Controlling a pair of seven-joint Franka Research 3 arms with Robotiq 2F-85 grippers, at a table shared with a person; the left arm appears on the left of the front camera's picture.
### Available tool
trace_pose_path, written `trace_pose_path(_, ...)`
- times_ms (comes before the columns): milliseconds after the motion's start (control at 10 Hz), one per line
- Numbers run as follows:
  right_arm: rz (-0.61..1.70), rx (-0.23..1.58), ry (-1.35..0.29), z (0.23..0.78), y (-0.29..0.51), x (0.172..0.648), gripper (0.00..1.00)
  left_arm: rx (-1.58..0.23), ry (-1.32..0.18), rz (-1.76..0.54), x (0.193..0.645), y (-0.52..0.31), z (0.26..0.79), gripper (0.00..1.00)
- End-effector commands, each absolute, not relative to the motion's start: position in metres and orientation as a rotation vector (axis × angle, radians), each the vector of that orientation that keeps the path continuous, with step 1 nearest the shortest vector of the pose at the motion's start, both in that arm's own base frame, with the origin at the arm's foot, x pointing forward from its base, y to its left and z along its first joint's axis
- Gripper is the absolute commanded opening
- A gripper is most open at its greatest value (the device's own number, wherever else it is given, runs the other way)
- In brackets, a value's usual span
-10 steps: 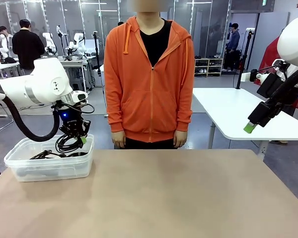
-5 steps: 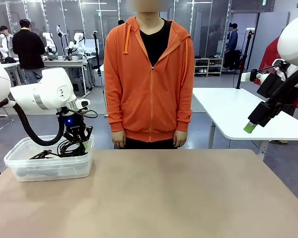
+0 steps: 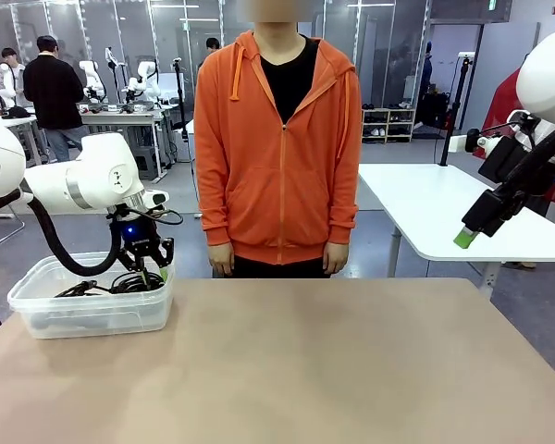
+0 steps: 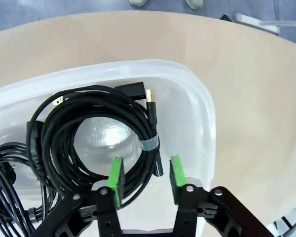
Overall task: Organize and store the cables.
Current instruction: Place the USB Extension Cable into the Organizing box.
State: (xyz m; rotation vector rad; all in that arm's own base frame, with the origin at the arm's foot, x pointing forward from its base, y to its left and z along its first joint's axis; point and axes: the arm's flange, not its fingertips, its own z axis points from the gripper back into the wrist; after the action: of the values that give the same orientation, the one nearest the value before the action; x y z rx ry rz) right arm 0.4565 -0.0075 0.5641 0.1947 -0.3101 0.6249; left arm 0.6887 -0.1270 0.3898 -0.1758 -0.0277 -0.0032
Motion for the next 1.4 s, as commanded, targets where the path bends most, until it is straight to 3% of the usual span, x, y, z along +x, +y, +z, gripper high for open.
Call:
trace_pose_path(0, 0.623, 0.187, -0.306, 0.564, -0.008, 0.457, 1.0, -0.161, -0.014, 0.013, 0.676, -0.128, 0.402, 0.86)
trace_pose_path(200, 0.623, 0.187, -0.306, 0.564, -0.008, 0.457, 1.0, -0.136, -0.042, 0.025, 0.66, -0.127, 0.415, 1.0)
trace_pose_path(400, 0.623, 0.187, -0.306, 0.564, -0.008, 0.457, 1.0, -0.129, -0.053, 0.034, 0.653, -0.124, 0.42, 1.0)
trace_pose_path(500, 0.623, 0.187, -0.306, 0.564, -0.008, 0.457, 1.0, -0.105, -0.047, 0.013, 0.648, -0.124, 0.423, 0.93)
trace_pose_path(600, 0.623, 0.187, -0.306, 0.564, -0.008, 0.457, 1.0, -0.153, -0.046, 0.007, 0.666, -0.126, 0.424, 0.93)
trace_pose_path(1300, 0.623, 0.187, -0.306, 0.564, -0.008, 0.457, 1.0, -0.153, -0.046, 0.007, 0.666, -0.126, 0.424, 0.93)
